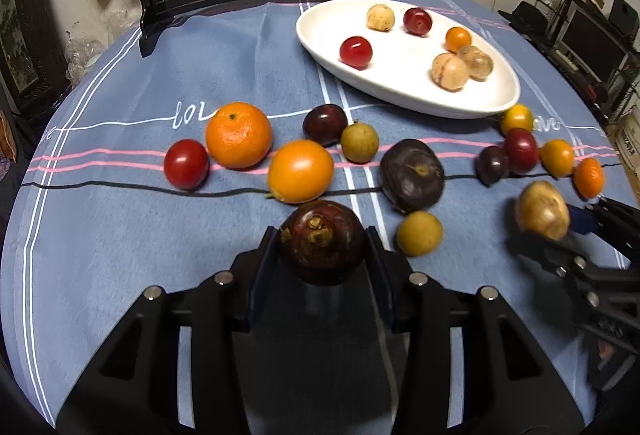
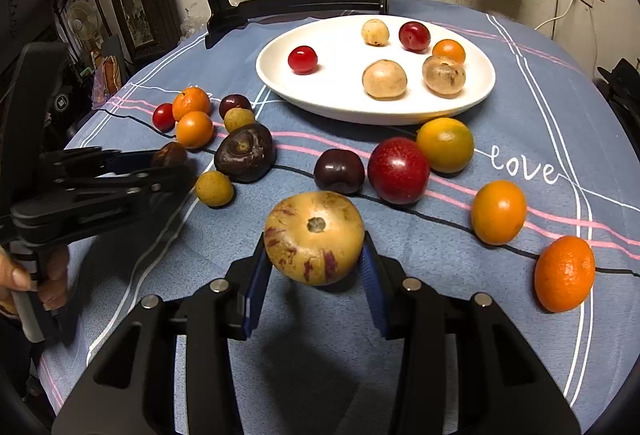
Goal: Organize fruits
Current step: 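Grasp the dark red fruit with the left tool while the right tool grasps a speckled fruit, then lower both fruits onto the white plate and open both tools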
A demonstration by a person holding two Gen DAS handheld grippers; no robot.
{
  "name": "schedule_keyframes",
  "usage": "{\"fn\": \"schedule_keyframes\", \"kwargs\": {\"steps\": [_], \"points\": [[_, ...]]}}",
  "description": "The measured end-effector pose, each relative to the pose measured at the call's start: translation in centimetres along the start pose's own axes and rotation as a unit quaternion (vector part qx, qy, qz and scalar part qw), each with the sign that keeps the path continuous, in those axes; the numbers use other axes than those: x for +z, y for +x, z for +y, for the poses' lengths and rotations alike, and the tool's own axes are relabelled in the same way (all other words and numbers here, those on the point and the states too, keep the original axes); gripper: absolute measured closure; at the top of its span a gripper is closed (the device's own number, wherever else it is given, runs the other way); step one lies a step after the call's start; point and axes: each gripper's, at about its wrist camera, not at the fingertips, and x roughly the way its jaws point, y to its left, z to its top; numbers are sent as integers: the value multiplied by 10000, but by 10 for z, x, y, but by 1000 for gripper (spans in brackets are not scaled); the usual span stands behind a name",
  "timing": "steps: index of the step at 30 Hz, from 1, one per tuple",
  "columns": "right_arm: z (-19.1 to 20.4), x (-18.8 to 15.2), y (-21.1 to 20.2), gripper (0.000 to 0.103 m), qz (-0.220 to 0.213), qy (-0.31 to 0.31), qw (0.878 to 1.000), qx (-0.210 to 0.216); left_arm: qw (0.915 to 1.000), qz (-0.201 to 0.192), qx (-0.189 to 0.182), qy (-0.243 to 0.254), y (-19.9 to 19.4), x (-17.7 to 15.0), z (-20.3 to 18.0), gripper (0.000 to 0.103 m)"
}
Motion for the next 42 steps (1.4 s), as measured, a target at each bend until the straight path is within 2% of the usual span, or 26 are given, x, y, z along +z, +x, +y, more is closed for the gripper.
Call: {"fn": "schedule_keyframes", "kwargs": {"steps": [6,14,19,25,33,40,41,42], "points": [[1,1,-9,60,-131,-11,9999,-17,9991,-349,-208,113,-33,5,-4,59],[4,13,-31,60,-402,-41,9992,3,9969,-573,-449,287,-47,45,-20,59],[-2,34,-35,60,-436,-155,9988,-156,9959,-554,-576,416,-30,79,-34,59],[-31,85,-18,60,-525,-49,9981,-318,9962,-453,-657,341,1,123,-43,59],[-54,132,35,60,-598,271,9969,-435,9994,-120,-311,-92,60,169,-23,59],[-52,148,73,59,-376,388,9973,-505,9997,9,-65,-230,89,174,-13,58],[-52,149,78,59,-316,387,9972,-555,9996,-39,-48,-260,89,175,-12,55],[-52,150,81,58,-268,379,9970,-619,9996,-77,-33,-284,88,174,-13,44]]}}
